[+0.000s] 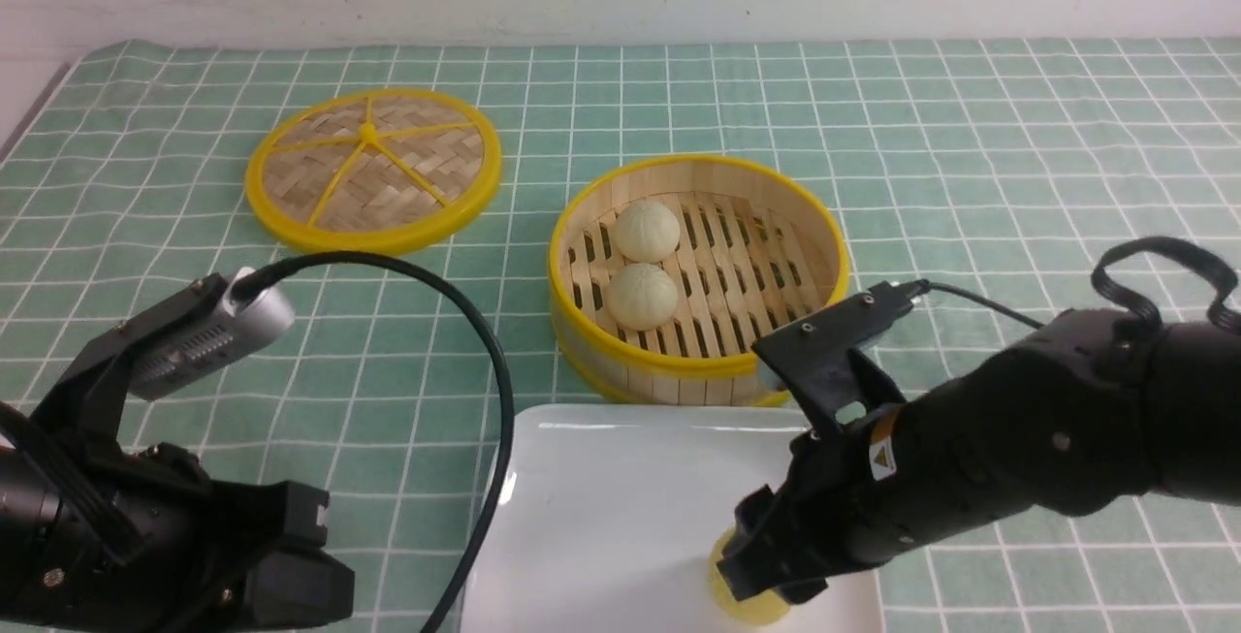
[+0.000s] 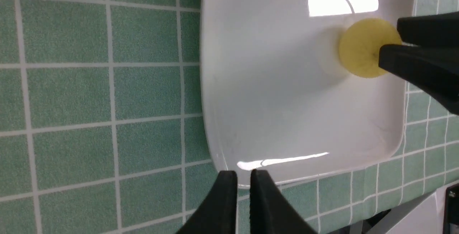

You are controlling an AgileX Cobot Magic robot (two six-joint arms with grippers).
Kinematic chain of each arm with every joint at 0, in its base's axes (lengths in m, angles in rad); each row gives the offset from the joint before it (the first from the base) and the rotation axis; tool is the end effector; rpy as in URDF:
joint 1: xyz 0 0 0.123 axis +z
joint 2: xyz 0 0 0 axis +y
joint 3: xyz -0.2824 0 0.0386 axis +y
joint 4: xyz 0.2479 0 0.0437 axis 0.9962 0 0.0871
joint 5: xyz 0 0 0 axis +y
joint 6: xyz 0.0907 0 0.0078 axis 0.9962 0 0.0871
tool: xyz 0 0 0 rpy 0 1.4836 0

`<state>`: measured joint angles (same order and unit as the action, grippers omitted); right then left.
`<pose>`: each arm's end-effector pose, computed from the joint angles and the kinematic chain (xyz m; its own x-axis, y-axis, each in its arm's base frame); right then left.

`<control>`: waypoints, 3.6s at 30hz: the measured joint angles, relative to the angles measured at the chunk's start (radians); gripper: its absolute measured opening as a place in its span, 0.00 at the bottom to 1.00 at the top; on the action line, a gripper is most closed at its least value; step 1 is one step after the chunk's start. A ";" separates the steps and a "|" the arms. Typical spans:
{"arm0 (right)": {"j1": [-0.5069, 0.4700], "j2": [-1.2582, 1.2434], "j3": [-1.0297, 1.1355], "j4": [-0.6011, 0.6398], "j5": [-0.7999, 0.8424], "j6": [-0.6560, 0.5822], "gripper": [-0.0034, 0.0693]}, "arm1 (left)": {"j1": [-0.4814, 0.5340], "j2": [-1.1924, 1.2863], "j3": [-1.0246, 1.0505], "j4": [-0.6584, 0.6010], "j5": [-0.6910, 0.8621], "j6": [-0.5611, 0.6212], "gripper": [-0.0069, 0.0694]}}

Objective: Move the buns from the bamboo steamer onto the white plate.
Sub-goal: 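Move the steamed bun from the bamboo steamer onto the white plate with the right gripper, then reach into the bamboo steamer and grasp a bun with the left gripper, then carry the bun from the bamboo steamer to the plate with the left gripper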

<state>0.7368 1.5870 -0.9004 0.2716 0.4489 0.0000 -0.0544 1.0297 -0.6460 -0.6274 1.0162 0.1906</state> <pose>0.2215 0.2153 0.2036 -0.7904 -0.3908 -0.4718 -0.5352 0.8152 0.2215 0.1586 -0.0542 0.2587 -0.9598 -0.0981 -0.2628 0.0556 0.8517 -0.5211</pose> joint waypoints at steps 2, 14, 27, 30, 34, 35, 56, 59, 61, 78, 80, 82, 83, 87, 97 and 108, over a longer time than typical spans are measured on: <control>-0.020 -0.042 -0.040 -0.032 0.058 0.000 0.72 | 0.000 0.000 0.000 0.006 0.007 0.000 0.21; -0.123 -0.419 -0.237 -0.258 0.562 0.000 0.38 | 0.000 0.000 -0.001 0.017 -0.032 -0.001 0.23; -0.124 -0.720 -0.178 -0.314 0.802 0.000 0.03 | -0.001 0.059 -0.229 -0.133 0.048 0.066 0.18; -0.124 -0.761 -0.099 -0.329 0.794 0.000 0.03 | -0.042 0.137 -0.330 -0.083 0.094 0.059 0.11; -0.124 -0.802 0.002 -0.370 0.749 -0.017 0.03 | -0.150 0.254 -0.437 0.012 0.106 0.003 0.09; -0.124 -0.814 0.030 -0.378 0.731 -0.017 0.03 | -0.195 0.297 -0.473 0.050 0.107 -0.016 0.09; -0.124 -0.908 0.120 -0.343 0.563 -0.017 0.05 | -0.498 1.029 -1.230 0.544 0.072 -0.405 0.60; -0.124 -0.908 0.121 -0.343 0.561 -0.017 0.05 | -0.498 1.064 -1.235 0.582 0.028 -0.406 0.62; -0.124 -0.908 0.121 -0.343 0.560 -0.017 0.05 | -0.498 1.086 -1.236 0.600 0.000 -0.406 0.63; -0.124 -0.908 0.121 -0.369 0.540 -0.017 0.07 | -0.499 1.144 -1.245 0.558 -0.051 -0.398 0.13; -0.124 -0.908 0.121 -0.369 0.543 -0.017 0.07 | -0.499 1.114 -1.266 0.556 -0.013 -0.395 0.13; -0.124 -0.908 0.121 -0.370 0.543 -0.017 0.07 | -0.499 1.079 -1.309 0.556 0.036 -0.395 0.13; -0.124 -0.908 0.121 -0.370 0.543 -0.017 0.08 | -0.499 1.059 -1.326 0.556 0.052 -0.395 0.13; -0.124 -0.908 0.121 -0.371 0.543 -0.017 0.08 | -0.499 0.957 -1.424 0.559 0.155 -0.389 0.13; -0.124 -0.908 0.121 -0.373 0.544 -0.017 0.09 | -0.499 0.686 -1.211 0.474 0.226 -0.349 0.13; -0.124 -0.908 0.121 -0.373 0.544 -0.018 0.11 | -0.499 0.749 -0.677 0.329 0.035 -0.283 0.15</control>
<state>0.6130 0.6785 -0.7792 -0.1018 0.9926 -0.0182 -0.5531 1.7786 -1.3225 -0.2986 1.0515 -0.0924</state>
